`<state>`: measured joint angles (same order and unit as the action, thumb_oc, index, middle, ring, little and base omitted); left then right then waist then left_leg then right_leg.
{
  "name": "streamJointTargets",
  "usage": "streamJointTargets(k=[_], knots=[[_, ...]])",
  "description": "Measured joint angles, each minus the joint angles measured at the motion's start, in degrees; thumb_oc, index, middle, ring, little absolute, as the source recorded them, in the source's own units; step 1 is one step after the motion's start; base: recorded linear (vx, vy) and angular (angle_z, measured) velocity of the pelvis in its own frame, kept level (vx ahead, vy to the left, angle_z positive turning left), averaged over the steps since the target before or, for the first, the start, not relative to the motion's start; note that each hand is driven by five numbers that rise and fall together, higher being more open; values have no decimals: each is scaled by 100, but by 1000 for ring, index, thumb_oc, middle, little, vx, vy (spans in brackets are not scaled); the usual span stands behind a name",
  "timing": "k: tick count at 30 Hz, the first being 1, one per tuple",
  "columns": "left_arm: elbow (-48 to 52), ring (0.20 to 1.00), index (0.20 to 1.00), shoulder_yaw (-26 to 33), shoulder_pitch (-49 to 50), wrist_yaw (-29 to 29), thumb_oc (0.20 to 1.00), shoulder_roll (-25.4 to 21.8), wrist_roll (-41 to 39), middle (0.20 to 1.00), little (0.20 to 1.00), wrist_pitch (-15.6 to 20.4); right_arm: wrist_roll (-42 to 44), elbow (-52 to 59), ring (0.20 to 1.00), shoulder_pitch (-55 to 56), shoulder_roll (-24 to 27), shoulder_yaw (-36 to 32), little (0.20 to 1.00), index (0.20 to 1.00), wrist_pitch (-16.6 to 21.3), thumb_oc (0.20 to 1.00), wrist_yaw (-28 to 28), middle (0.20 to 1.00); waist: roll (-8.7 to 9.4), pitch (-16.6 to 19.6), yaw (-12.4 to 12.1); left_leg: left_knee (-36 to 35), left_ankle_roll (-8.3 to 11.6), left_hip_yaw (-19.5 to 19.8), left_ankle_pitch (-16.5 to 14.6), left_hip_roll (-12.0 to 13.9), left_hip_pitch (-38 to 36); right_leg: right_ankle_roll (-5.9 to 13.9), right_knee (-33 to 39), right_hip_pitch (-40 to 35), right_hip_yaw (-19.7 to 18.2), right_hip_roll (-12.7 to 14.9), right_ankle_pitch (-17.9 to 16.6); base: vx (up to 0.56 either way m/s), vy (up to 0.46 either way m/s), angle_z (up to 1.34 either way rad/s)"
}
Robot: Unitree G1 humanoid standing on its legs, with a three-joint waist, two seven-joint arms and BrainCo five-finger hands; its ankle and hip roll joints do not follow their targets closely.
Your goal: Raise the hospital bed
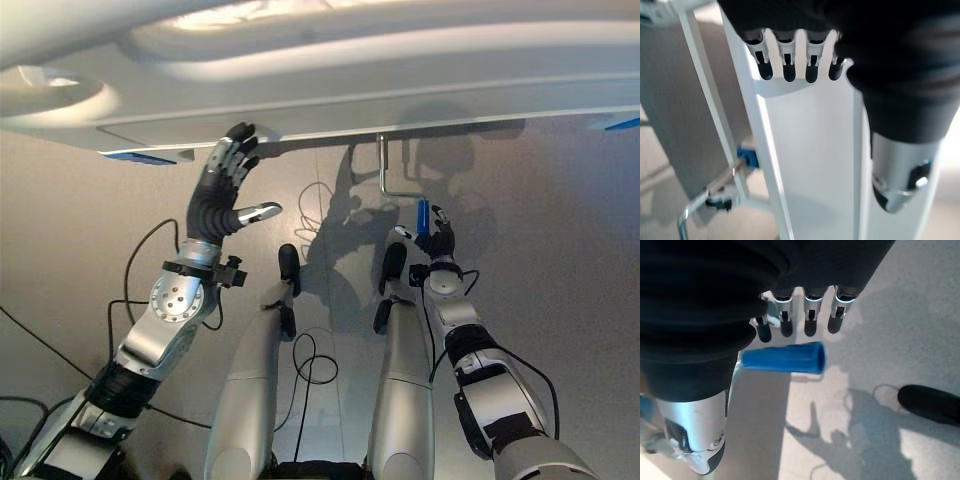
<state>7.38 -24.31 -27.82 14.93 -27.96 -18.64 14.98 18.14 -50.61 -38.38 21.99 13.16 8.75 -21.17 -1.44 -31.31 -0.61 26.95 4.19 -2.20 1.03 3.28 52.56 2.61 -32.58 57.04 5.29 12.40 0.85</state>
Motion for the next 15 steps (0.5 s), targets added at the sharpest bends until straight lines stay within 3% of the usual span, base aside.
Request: streamJointTargets(k=[4, 15], knots=[[273, 1000, 1000, 2, -114, 41, 1000, -12, -3, 1000, 1000, -16, 59, 68, 1000, -67, 30, 4, 1000, 1000, -5, 1000, -54, 1000, 3, -7, -11, 360, 30, 79, -55, 28, 456, -56, -321, 426, -2, -11, 57, 0, 0, 0], [307, 1000, 1000, -77, -63, 101, 1000, -6, -32, 1000, 1000, -138, 138, 171, 1000, -450, 141, 102, 1000, 1000, -18, 1000, -90, 1000, 14, -6, -7, 440, 30, 98, -55, 46, 839, -59, -383, 804, -5, -8, 34, 2, -2, 0]])
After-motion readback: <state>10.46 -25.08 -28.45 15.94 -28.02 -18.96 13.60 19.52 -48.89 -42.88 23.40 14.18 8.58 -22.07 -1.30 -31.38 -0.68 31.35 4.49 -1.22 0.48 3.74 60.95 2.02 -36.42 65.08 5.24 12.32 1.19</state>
